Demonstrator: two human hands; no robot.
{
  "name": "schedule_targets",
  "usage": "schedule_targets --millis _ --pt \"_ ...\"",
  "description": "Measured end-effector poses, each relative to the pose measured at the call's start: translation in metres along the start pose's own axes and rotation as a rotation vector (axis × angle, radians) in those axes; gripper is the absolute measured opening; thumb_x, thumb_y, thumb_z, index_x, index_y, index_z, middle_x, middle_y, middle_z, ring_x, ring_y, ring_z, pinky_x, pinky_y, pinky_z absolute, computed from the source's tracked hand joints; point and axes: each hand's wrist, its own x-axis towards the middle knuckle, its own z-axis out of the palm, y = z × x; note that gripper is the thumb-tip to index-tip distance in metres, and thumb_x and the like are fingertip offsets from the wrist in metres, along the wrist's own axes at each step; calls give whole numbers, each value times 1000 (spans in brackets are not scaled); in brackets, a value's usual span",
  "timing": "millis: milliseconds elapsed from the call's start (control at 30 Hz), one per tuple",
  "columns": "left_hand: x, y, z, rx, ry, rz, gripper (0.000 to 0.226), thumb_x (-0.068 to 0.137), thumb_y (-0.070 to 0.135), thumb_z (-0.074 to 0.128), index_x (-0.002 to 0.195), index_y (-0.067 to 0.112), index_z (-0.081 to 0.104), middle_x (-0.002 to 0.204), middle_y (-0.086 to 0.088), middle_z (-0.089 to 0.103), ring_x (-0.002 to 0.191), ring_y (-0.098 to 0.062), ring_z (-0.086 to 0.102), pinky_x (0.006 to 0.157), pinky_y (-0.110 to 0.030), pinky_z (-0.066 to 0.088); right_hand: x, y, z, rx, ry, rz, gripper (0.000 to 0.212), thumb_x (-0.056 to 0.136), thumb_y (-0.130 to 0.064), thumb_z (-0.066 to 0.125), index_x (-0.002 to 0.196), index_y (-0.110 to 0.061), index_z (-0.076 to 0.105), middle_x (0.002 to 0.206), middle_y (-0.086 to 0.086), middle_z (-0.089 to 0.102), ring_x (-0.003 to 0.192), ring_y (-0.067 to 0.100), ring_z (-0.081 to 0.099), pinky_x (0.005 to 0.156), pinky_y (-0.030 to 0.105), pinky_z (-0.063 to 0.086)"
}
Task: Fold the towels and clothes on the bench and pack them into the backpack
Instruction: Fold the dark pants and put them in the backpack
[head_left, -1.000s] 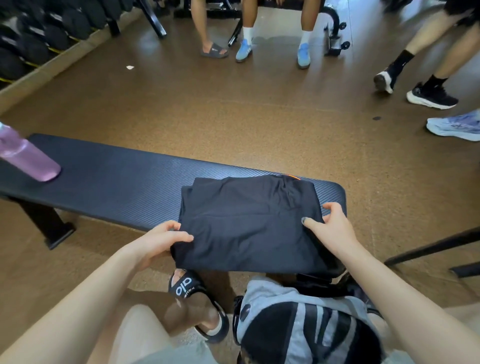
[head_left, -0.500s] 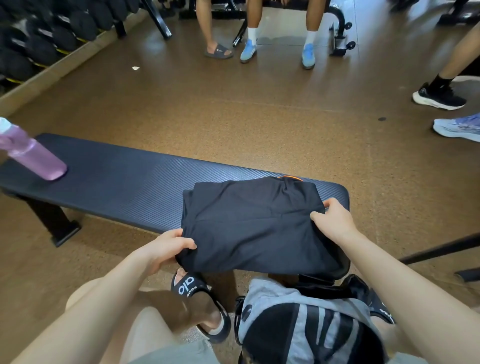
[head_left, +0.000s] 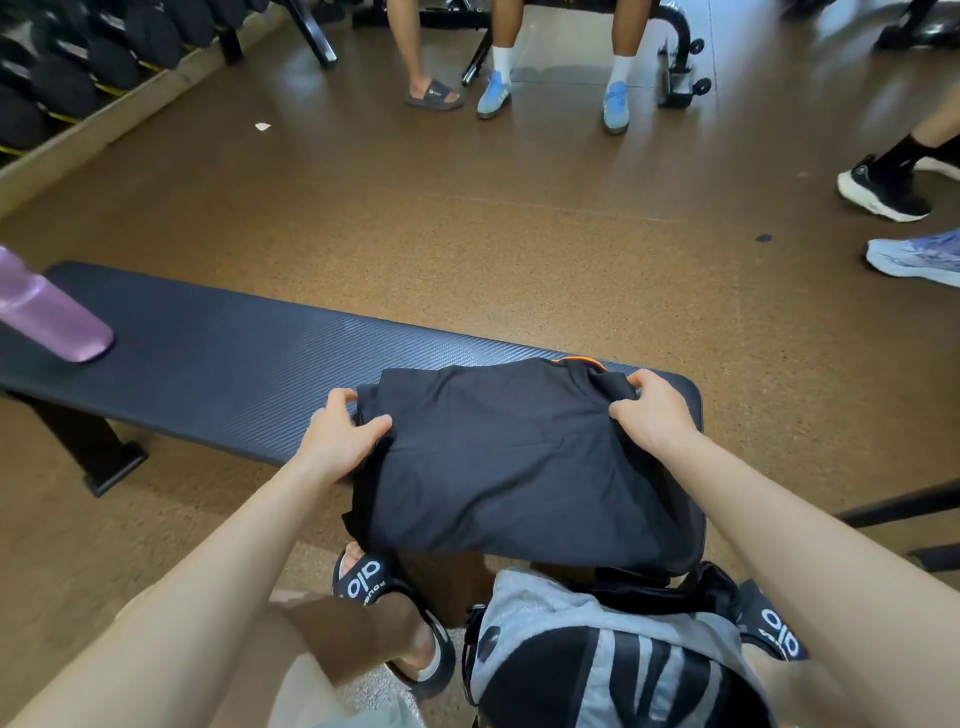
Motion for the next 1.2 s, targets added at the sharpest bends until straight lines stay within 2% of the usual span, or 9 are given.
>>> schedule_targets --millis 133,333,500,667,767,833,900,1000,1200 --pt "21 18 4 54 -15 31 67 90 44 70 145 17 41 140 -9 53 127 -29 51 97 -36 40 -1 3 4 50 33 -23 15 88 -16 57 103 -19 58 96 2 66 95 27 60 79 37 45" --pt "46 35 12 86 7 92 44 90 9 63 131 20 53 133 -3 58 98 -20 54 82 -31 40 2 10 4 83 95 -82 13 91 -10 53 101 -16 56 86 -7 59 86 24 57 71 33 37" --pt "74 61 15 -12 22 226 34 89 6 65 119 21 58 127 0 59 106 -19 53 88 -26 36 15 13 -2 102 168 -55 20 91 -9 51 110 -15 53 99 2 60 93 28 55 76 32 36" --pt "97 98 19 14 -38 267 55 89 1 56 137 27 49 131 -4 55 109 -24 59 83 -27 41 31 14 -11 105 169 -31 31 89 -11 48 117 -21 56 114 6 64 105 32 57 82 35 41" --pt "108 105 22 227 -147 205 69 89 13 52 151 39 36 148 -14 36 106 -26 58 86 -34 45 34 9 -15 100 107 -43 34 87 -10 48 116 -24 62 113 1 65 108 28 57 84 33 41" --pt "110 109 27 308 -131 156 60 93 28 47 151 42 37 153 -17 26 131 -35 40 106 -43 37 36 8 -16 100 87 -49 29 88 -12 50 111 -24 63 106 -1 66 103 27 58 78 33 40" --pt "111 112 32 365 -92 145 56 95 44 48 150 40 40 151 -15 25 139 -36 24 112 -47 30 38 9 -19 120 83 -42 23 88 -20 55 110 -25 62 102 -4 65 98 24 59 76 33 40" --pt "114 113 39 476 -15 196 51 92 53 57 138 32 52 143 -12 32 131 -33 29 106 -43 36 42 11 -21 114 77 -72 26 89 -28 64 115 -27 61 106 -6 64 99 21 58 80 32 41" --pt "107 109 40 318 177 361 10 94 21 57 104 23 60 120 -4 46 118 -29 37 97 -38 32 39 14 -25 153 107 -119 28 91 -6 56 116 -18 61 108 -1 64 101 21 56 82 29 37"
